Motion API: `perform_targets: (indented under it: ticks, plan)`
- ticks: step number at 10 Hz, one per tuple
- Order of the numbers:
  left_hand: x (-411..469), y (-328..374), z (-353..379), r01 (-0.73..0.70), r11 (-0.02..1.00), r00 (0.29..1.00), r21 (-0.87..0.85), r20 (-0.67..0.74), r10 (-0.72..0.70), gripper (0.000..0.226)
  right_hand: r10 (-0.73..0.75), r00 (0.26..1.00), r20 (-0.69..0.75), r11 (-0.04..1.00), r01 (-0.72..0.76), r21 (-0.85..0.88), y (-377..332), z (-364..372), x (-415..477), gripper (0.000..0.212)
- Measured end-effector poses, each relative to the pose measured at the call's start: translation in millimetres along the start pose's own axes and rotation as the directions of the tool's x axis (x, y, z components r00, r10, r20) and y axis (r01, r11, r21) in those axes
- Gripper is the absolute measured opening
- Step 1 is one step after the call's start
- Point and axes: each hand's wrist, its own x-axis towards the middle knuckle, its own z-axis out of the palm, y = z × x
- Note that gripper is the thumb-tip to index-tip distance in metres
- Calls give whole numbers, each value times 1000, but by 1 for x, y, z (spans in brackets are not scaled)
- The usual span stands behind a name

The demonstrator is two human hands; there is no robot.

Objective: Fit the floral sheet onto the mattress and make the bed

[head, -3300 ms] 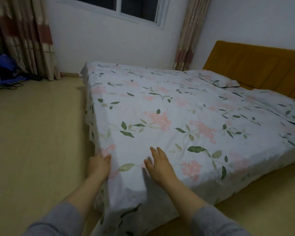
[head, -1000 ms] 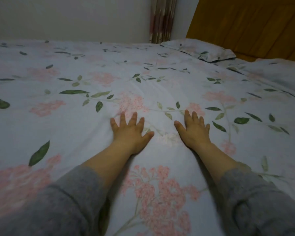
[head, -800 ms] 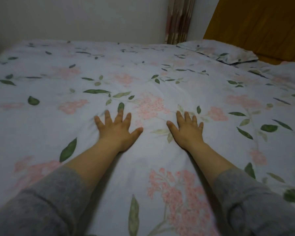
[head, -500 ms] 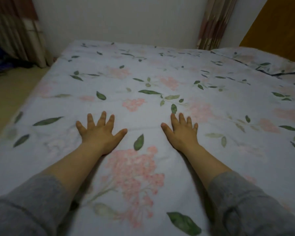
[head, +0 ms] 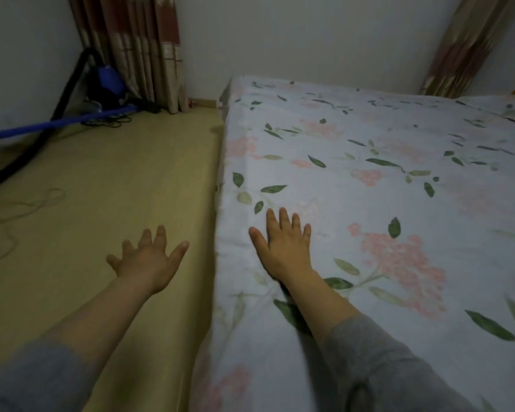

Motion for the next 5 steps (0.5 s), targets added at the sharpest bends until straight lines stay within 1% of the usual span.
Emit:
perform_targets:
  ticks: [1, 2, 3, 4, 5]
  plan:
    - [-29, -38, -7, -8, 1000, 999, -5, 33, 8, 81, -18, 999, 50, 999, 19, -26, -35, 1, -34, 72]
    - [-61, -56, -16, -58, 996, 998, -70, 36, 60, 81, -81, 988, 129, 995, 89, -54, -65, -3, -82, 69]
    - [-97, -67, -27, -164, 962, 986, -217, -25, 162, 83, -62, 996, 61, 992, 55, 113, -83, -19, -133, 64]
    - [-128, -65, -37, -289, 913, 952, -288, -190, 241, 76, -6, 999, -40, 964, 16, 264, -83, -44, -161, 60]
    - [-156, -47, -48, -373, 876, 908, -306, -314, 277, 67, -3, 989, -149, 960, 45, 277, -71, -63, -179, 55]
